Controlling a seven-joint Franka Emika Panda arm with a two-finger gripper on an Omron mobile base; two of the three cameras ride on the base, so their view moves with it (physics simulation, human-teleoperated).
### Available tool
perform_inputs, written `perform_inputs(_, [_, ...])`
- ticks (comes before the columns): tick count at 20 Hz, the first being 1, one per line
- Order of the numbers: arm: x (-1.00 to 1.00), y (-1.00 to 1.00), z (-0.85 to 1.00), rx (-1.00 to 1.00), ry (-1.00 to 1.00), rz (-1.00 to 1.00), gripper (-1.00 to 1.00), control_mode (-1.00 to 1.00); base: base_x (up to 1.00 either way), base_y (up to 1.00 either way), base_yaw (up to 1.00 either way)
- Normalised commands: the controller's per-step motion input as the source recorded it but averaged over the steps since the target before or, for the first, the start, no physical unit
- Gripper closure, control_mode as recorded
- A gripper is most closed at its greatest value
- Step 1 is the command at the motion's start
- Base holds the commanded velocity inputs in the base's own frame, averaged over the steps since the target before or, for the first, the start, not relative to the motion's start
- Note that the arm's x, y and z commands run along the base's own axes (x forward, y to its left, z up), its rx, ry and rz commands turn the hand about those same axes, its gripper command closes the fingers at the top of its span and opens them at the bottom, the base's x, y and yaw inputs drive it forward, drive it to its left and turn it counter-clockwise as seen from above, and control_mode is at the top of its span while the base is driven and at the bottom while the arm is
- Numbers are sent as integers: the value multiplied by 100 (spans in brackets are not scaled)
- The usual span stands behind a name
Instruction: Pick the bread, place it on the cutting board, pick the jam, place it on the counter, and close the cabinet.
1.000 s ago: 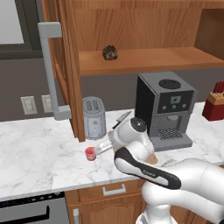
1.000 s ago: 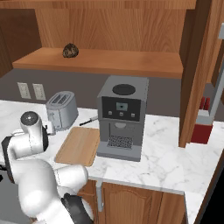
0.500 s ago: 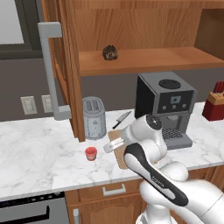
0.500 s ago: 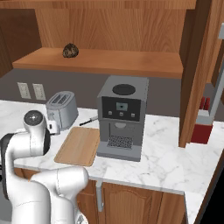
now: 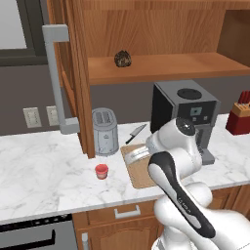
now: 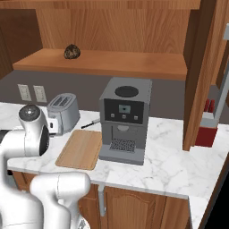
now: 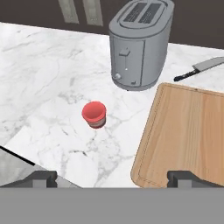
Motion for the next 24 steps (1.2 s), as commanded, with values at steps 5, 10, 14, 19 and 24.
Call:
perform_inputs(5, [-32, -23, 29, 0, 0, -11, -100, -100, 0, 0, 0])
perform_inputs(10, [-31, -17, 26, 0, 0, -12, -100, -100, 0, 0, 0])
perform_inputs(14, [-32, -11, 32, 0, 0, -13, -100, -100, 0, 0, 0])
perform_inputs(19, [-28, -8, 41, 0, 0, -14, -100, -100, 0, 0, 0])
perform_inputs(24, [-22, -12, 43, 0, 0, -8, -100, -100, 0, 0, 0])
